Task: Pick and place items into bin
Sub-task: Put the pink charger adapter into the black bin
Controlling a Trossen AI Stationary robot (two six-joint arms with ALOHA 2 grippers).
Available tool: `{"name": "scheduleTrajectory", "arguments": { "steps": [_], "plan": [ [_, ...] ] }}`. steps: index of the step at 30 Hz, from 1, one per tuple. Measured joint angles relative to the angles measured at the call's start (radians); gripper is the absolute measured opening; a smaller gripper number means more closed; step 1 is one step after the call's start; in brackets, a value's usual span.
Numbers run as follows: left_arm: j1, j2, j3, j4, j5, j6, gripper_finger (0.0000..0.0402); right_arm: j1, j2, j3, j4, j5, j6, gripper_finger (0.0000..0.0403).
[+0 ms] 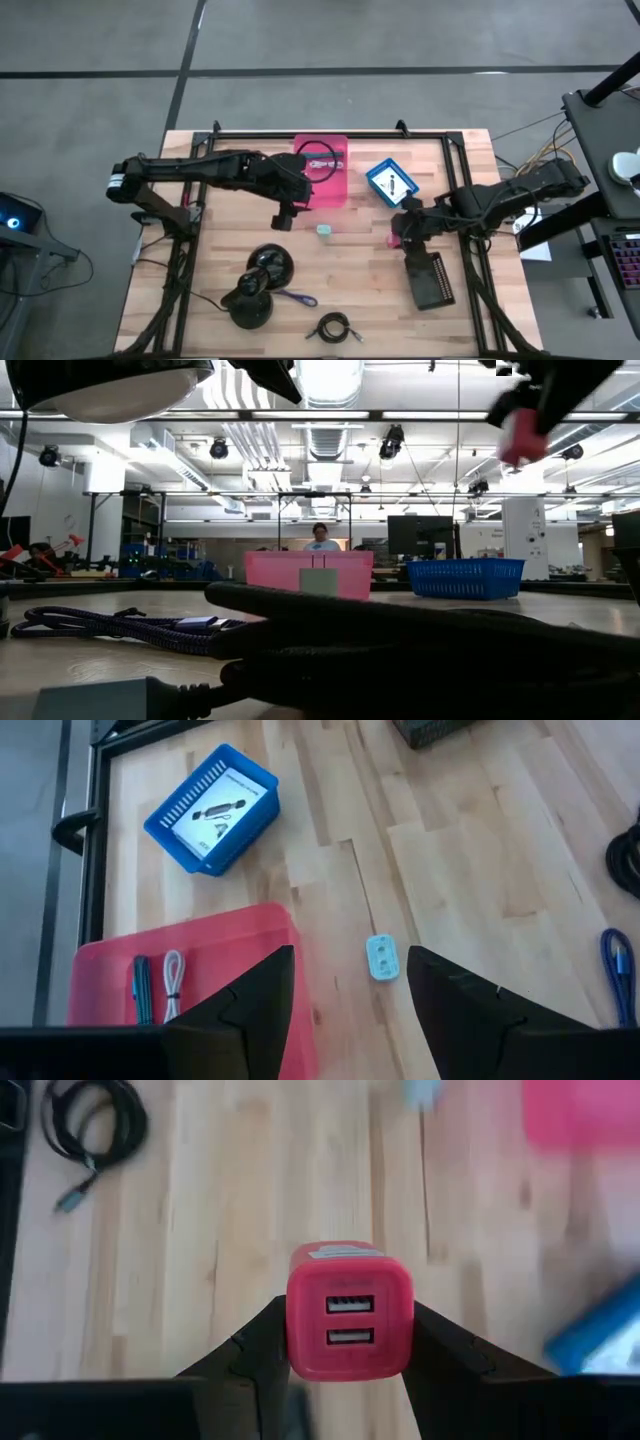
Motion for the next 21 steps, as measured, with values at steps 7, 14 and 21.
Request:
{"name": "scheduleTrajectory", "arguments": {
  "steps": [7,14,21],
  "plan": [
    [0.0,0.0,0.0,-0.001,0.0,0.011,0.018,0.042,0.001,-0.022,-0.121,-0.05,0.234,0.0141],
    [0.0,0.0,-0.005,-0.001,0.0,0.01,0.018,0.129,0.003,-0.07,-0.15,-0.098,0.386,0.0141],
    [0.0,0.0,-0.029,0.005,0.0,0.007,0.018,0.22,0.003,-0.106,-0.147,-0.105,0.494,0.0141]
  ]
}}
